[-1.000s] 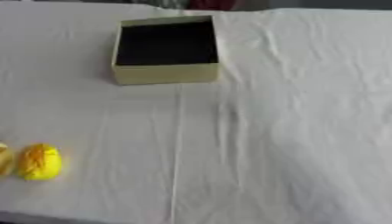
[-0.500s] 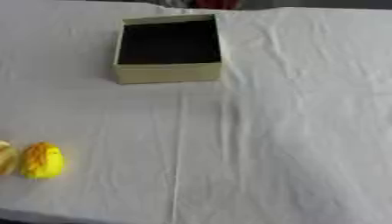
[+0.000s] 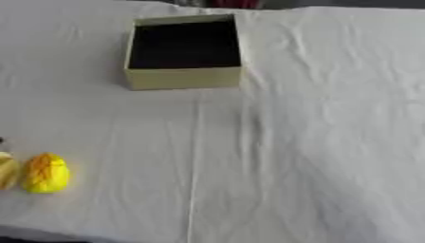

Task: Pick up objects on the table and place them in the box.

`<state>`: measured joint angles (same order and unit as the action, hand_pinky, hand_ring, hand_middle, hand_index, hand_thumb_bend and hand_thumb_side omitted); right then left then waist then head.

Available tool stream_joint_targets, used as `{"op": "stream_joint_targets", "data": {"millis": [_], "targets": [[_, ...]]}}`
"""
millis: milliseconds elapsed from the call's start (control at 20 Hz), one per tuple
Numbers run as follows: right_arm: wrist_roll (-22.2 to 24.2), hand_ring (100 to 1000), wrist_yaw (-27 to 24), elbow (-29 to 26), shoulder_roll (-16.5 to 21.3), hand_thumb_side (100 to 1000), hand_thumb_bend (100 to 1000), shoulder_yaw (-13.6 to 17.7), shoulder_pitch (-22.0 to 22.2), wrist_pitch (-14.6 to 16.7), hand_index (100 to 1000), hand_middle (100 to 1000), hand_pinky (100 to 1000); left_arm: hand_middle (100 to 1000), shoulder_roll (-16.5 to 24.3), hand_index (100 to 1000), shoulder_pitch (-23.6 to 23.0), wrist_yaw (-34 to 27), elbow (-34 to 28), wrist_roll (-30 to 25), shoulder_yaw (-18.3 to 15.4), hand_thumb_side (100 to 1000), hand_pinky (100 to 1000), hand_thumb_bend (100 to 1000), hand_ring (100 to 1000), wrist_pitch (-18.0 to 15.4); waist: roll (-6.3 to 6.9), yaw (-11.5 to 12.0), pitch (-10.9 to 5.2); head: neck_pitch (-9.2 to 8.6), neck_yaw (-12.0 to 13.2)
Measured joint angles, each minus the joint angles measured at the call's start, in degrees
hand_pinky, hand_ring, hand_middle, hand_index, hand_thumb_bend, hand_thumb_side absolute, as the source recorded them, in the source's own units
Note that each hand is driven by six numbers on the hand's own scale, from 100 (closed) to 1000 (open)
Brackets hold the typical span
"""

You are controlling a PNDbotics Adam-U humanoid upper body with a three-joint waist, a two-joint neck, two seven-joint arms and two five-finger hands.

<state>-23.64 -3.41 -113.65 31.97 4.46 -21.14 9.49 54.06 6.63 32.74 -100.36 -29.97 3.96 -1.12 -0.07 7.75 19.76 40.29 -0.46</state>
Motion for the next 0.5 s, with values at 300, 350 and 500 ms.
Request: {"op": "stream_joint_targets", "data": {"millis": [300, 350, 500], "targets": [[0.0, 820, -0.2, 0.0, 0.0, 557, 100, 0.0, 0.0, 0.0, 848, 716, 847, 613, -0.7, 616, 0.4, 1.1, 0.3, 2.3, 0.4, 100, 698, 100, 717, 0.2, -0.02, -0.2, 0.16, 0.01, 0.1], [0.0, 820, -0.2, 0.0, 0.0, 557, 100, 0.0, 0.0, 0.0, 848, 716, 847, 613, -0.7, 616, 0.4, 1.6, -0.1, 3.1, 0.2, 100, 697, 100, 716, 0.5, -0.02, -0.2, 0.21, 0.02, 0.1], [0.0, 820, -0.2, 0.0, 0.0, 555, 100, 0.0, 0.0, 0.0, 848, 716, 848, 606, -0.7, 619, 0.7, 3.2, -3.3, 5.2, -1.1, 100, 696, 100, 711, 1.7, -0.02, 0.1, 0.23, 0.14, 0.1]]}}
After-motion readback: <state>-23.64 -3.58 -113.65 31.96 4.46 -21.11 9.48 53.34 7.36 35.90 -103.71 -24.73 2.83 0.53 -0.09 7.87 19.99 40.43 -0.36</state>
